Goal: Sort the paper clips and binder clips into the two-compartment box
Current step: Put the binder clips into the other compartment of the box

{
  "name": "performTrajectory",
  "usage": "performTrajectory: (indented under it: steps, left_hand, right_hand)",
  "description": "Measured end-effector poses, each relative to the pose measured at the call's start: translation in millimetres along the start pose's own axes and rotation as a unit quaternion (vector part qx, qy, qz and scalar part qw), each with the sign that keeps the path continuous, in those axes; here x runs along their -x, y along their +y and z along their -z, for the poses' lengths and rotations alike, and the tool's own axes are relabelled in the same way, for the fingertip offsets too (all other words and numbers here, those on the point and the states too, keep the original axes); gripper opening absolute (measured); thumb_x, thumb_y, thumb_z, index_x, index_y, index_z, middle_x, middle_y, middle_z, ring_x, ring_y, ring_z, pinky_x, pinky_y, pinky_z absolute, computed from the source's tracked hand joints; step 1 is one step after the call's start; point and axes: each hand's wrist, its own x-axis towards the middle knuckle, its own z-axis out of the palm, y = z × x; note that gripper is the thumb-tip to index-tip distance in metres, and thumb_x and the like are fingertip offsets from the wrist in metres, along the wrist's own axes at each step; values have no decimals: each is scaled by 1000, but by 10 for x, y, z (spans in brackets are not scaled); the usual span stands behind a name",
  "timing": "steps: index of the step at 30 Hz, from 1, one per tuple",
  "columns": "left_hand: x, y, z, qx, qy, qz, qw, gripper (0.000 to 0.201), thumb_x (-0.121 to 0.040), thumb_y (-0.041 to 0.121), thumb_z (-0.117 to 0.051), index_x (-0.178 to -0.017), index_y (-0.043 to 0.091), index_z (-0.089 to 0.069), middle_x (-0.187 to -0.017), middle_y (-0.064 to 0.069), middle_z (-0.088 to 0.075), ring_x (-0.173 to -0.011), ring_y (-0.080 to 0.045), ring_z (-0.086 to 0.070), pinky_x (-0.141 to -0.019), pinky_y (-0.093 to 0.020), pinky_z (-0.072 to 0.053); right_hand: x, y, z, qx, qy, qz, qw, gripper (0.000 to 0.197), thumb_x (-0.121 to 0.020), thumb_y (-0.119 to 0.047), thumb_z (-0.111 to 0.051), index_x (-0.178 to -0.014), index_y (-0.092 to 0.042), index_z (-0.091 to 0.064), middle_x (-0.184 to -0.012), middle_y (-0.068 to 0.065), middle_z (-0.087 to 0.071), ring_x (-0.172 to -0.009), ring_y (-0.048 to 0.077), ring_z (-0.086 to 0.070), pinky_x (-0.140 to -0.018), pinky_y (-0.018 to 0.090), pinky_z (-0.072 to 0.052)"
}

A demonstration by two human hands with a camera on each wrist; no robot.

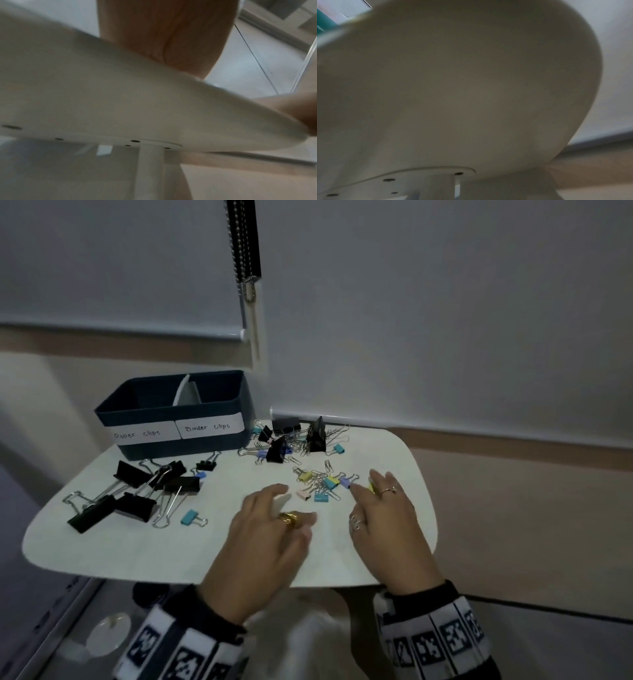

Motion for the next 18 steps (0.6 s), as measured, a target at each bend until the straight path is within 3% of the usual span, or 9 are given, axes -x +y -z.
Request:
performTrajectory:
  steps: [3,5,9,13,16,18]
  left_hand:
    - [-32,-92,52,-2,39,50,998,68,-77,56,-16,-107,24,-68,-129,8,-44,-120,-9,-40,-99,-27,-37]
    - [-92,12,45,-30,26,50,998,72,-80,55,-12,-114,19,-65,-135,5,-42,-120,-11,-42,-101,-28,-39]
    - [-225,285,-25,-101,-53,14,993,76,-80,54,3,-143,32,-32,-151,5,-25,-139,-12,-22,-117,-33,-19]
    - [-154,204,34,-155,-123,13,980,86,-69,59,15,-146,39,-16,-157,13,-12,-147,-11,-3,-117,-41,5]
    - [31,-44,187,-114,-170,8,979,89,-61,80,18,-141,53,-8,-153,24,9,-143,-3,17,-111,-37,18]
    - [112,-221,272,-82,-204,2,976,77,-64,78,15,-136,61,-6,-148,31,19,-139,-1,26,-112,-41,19]
  right_hand:
    - [16,23,5,-14,-8,-7,1000,46,-97,-27,-28,-141,-17,-41,-154,7,-26,-145,23,-15,-120,34,-12]
    - [28,28,11,-9,-14,-1,1000,48,-97,-29,-26,-142,-18,-39,-154,5,-27,-143,22,-20,-121,36,-15]
    - [14,-3,39,-13,-13,0,1000,48,-97,-26,-30,-146,-26,-29,-155,7,-24,-143,24,-21,-119,36,-16]
    - [-25,-40,59,22,-27,-9,999,53,-97,-28,-29,-148,-37,-13,-158,7,-10,-141,25,-18,-115,37,-17]
    - [-21,-66,31,45,-34,-5,998,52,-97,-30,-28,-147,-37,-16,-157,7,-10,-139,27,-18,-114,40,-17]
    - [-19,-57,8,55,-33,-9,998,51,-97,-31,-28,-147,-35,-19,-157,7,-14,-139,28,-18,-114,41,-16]
